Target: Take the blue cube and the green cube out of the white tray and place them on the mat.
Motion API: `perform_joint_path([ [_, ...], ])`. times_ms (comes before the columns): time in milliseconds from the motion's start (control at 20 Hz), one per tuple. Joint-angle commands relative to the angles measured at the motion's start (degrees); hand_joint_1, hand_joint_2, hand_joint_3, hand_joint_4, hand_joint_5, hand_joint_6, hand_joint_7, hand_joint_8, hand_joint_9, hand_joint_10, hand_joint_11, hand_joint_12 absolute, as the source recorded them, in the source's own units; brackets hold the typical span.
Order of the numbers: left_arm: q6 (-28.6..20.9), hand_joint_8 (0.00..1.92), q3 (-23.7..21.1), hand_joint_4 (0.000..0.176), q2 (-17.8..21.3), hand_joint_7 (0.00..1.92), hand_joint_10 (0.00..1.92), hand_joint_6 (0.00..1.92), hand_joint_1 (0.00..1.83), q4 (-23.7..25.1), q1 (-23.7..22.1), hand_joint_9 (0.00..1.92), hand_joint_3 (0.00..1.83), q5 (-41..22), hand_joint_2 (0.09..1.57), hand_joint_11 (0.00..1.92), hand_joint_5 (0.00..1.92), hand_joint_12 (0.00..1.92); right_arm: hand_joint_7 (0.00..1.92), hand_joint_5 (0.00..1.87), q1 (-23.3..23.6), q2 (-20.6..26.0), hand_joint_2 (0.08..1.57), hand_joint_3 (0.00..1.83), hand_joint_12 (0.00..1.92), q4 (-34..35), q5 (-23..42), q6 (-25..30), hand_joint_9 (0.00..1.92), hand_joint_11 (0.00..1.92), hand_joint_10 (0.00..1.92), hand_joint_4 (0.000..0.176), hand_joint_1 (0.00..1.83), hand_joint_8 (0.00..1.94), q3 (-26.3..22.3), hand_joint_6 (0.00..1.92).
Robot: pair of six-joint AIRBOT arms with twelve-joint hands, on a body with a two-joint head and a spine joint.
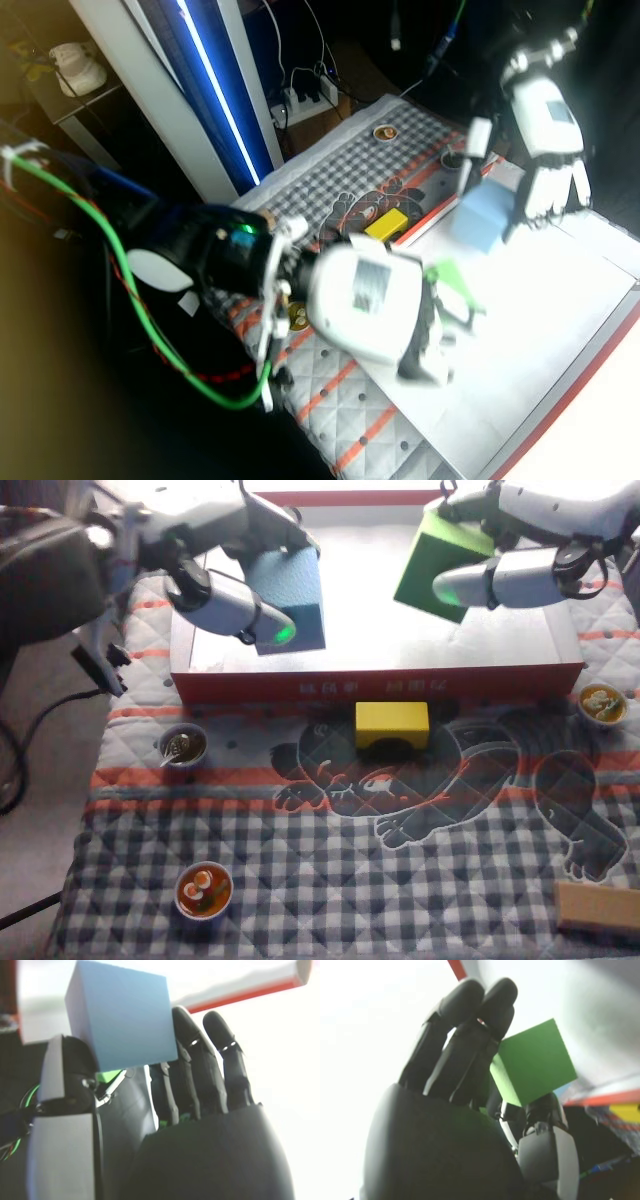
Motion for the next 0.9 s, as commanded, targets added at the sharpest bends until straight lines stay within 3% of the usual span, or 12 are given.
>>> perform_joint_path([
  [0, -3.8, 1.46, -1.0, 0.0, 1.3, 0.8, 1.4, 0.72, 1.24, 3.3, 0.2, 0.44, 0.0, -9.5, 1.17, 0.07, 1.0, 1.67, 1.13, 0.68, 0.8, 1.7, 1.5, 0.0, 1.41, 0.8, 10.6, -0.1, 1.07, 0.68, 0.47, 0.0, 0.47, 0.0, -1.1, 0.0],
  [50, -7.5, 1.46, -3.2, 0.0, 3.2, 0.8, 1.4, 0.72, 1.24, 6.9, 0.8, 0.44, 0.0, -11.2, 1.17, 0.07, 1.0, 1.67, 1.13, 0.68, -0.1, 3.9, 1.5, 0.0, 1.41, 0.8, 13.1, -0.1, 1.07, 0.68, 0.47, 0.0, 0.47, 0.0, -3.4, 0.0],
  [100, -9.6, 1.53, -5.6, 0.0, 5.2, 0.76, 1.45, 0.64, 1.24, 9.7, 1.6, 0.41, 0.0, -12.6, 1.17, 0.06, 1.04, 1.69, 1.16, 0.69, -1.9, 6.4, 1.49, 0.0, 1.55, 0.8, 15.9, -0.1, 0.97, 0.65, 0.79, 0.0, 0.51, 0.01, -5.9, 0.0],
  [300, -10.1, 1.37, -14.5, 0.0, 11.6, 0.88, 1.44, 0.6, 1.25, 14.8, 7.1, 0.56, 0.0, -17.0, 1.13, 0.12, 1.08, 1.54, 1.18, 0.72, -10.1, 13.5, 1.48, 0.0, 1.55, 0.8, 24.0, -0.1, 0.99, 0.6, 0.75, 0.0, 0.39, 0.0, -14.2, 0.0],
  [350, -10.2, 1.47, -16.2, 0.0, 12.4, 0.8, 1.63, 0.57, 1.24, 15.1, 8.8, 0.5, 0.0, -17.8, 1.14, 0.16, 1.1, 1.59, 1.19, 0.76, -12.5, 14.6, 1.44, 0.0, 1.58, 0.8, 25.1, -0.1, 0.98, 0.65, 0.82, 0.0, 0.48, 0.0, -15.8, 0.0],
  [400, -10.6, 1.47, -17.1, 0.0, 12.7, 0.8, 1.63, 0.57, 1.24, 15.1, 10.3, 0.5, 0.0, -18.3, 1.14, 0.16, 1.1, 1.59, 1.19, 0.76, -14.3, 14.9, 1.44, 0.0, 1.58, 0.8, 25.8, -0.1, 0.98, 0.65, 0.82, 0.0, 0.48, 0.0, -16.9, 0.0],
  [450, -11.7, 1.49, -17.4, 0.0, 12.6, 0.61, 1.61, 0.7, 1.16, 15.1, 11.5, 0.47, 0.0, -18.8, 1.05, 0.13, 1.13, 1.66, 1.19, 0.79, -15.9, 15.0, 1.42, 0.0, 1.48, 0.8, 26.2, -0.1, 1.04, 0.71, 0.68, 0.0, 0.53, 0.01, -17.6, 0.0],
  [550, -14.7, 1.51, -17.2, 0.0, 11.9, 0.72, 1.48, 0.63, 1.22, 15.1, 13.4, 0.45, 0.0, -19.1, 1.14, 0.02, 1.09, 1.48, 1.23, 0.77, -19.4, 14.9, 1.43, 0.0, 1.28, 0.8, 26.4, 0.0, 1.11, 0.81, 0.59, 0.0, 0.71, 0.01, -18.3, 0.0],
  [700, -14.8, 1.42, -16.7, 0.0, 10.9, 0.82, 1.3, 0.47, 1.25, 14.6, 14.0, 0.53, 0.0, -17.9, 1.13, 0.03, 1.15, 1.39, 1.15, 0.7, -20.8, 14.3, 1.45, 0.0, 1.23, 0.8, 26.3, 0.0, 1.16, 0.76, 0.34, 0.0, 0.5, 0.0, -18.2, 0.0],
  [750, -14.8, 1.05, -16.7, 0.0, 10.8, 0.72, 1.19, 0.68, 1.14, 14.6, 14.1, 0.51, 0.0, -17.7, 1.07, 0.01, 1.13, 1.37, 1.12, 0.66, -21.1, 14.2, 1.44, 0.0, 1.16, 0.7, 26.2, 0.0, 1.16, 0.69, 0.2, 0.0, 0.54, 0.0, -18.3, 0.0],
  [800, -14.8, 0.69, -16.6, 0.062, 10.6, 0.61, 0.95, 0.23, 1.01, 14.0, 14.5, 0.42, 0.0, -17.6, 0.95, 0.0, 0.82, 1.29, 0.97, 0.5, -21.5, 14.2, 1.41, 0.0, 1.01, 0.6, 26.1, 0.1, 0.96, 0.45, 0.06, 0.0, 0.4, 0.0, -18.6, 0.0],
  [850, -14.8, 0.4, -16.4, 0.087, 10.5, 0.62, 0.75, 0.05, 0.94, 13.5, 14.7, 0.42, 0.0, -17.7, 0.9, 0.0, 0.73, 1.27, 0.73, 0.37, -21.6, 14.2, 1.39, 0.0, 0.9, 0.6, 26.2, 0.1, 0.71, 0.21, 0.01, 0.0, 0.29, 0.0, -18.7, 0.0],
])
